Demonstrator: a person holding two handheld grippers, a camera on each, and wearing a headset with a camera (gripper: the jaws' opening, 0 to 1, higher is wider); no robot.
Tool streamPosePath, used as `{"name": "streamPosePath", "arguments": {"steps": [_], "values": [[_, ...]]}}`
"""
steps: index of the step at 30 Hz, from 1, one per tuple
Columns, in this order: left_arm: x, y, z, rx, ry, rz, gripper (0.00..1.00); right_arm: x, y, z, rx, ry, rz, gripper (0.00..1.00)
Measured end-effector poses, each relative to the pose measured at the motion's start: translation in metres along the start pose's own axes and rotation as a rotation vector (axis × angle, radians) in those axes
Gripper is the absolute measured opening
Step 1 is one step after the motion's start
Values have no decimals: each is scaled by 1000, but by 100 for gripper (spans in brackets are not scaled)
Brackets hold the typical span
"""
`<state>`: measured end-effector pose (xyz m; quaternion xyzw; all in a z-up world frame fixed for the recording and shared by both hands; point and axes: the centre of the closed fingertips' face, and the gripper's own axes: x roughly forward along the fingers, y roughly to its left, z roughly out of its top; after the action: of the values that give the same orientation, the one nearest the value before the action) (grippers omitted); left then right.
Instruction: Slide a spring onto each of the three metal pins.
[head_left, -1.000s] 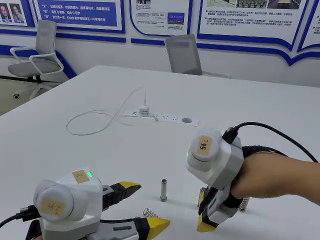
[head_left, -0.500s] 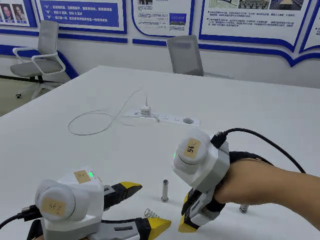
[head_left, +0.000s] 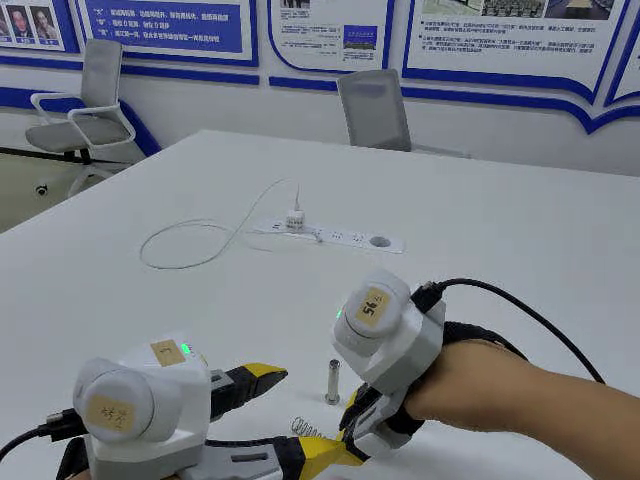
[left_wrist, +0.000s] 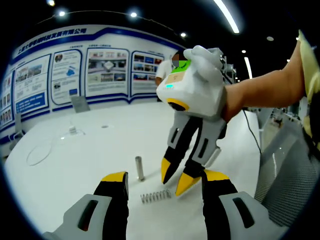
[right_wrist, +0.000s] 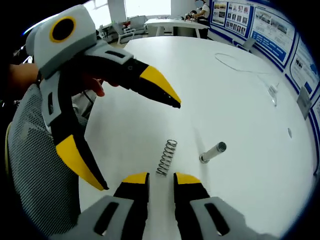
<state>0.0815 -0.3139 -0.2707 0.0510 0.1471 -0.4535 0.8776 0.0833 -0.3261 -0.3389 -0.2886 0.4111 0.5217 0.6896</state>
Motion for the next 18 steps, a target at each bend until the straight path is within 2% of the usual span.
{"name": "streamPosePath", "arguments": {"steps": [7, 18], "values": [[0, -1, 0, 0, 2, -2, 60, 8, -1, -1, 38, -17, -2, 20], [1, -1, 0, 0, 3, -2, 60, 13, -5, -2, 54, -20, -21, 17]]}}
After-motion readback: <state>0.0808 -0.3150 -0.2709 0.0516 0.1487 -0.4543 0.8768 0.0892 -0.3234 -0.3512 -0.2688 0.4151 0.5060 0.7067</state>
